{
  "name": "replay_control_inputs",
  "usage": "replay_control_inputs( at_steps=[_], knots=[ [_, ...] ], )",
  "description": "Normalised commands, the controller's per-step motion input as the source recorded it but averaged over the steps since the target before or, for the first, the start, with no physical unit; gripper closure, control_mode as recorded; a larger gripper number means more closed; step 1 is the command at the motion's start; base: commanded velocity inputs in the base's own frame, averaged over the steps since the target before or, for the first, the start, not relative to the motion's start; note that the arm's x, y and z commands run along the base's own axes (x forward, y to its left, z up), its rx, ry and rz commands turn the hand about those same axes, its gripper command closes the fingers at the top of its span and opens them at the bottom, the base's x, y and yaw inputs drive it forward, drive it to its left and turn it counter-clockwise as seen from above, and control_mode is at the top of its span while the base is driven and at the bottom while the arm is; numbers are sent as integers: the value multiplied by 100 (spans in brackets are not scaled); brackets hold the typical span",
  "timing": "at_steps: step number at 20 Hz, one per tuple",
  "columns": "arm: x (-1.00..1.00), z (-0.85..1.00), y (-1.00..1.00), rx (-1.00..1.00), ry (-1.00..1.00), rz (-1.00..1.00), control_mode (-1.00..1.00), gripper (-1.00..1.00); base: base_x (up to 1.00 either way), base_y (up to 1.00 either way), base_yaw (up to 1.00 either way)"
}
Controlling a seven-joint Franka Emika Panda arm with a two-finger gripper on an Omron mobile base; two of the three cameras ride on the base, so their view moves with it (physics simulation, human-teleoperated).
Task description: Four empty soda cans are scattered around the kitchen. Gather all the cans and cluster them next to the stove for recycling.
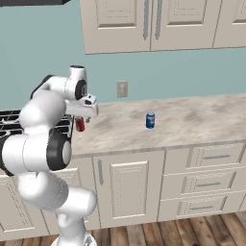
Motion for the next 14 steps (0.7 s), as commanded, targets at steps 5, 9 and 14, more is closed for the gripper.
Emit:
replay_control_inputs(
  at_steps=[5, 9, 14],
  knots=[
    [-74, -8, -40, -7, -7, -13, -100, -100, 0, 0, 0],
    [-49, -10, -18, -3, -4, -11, -100, -100, 0, 0, 0],
    [-1, 0, 0, 0, 0, -1, -100, -100, 0, 0, 0]
  ],
)
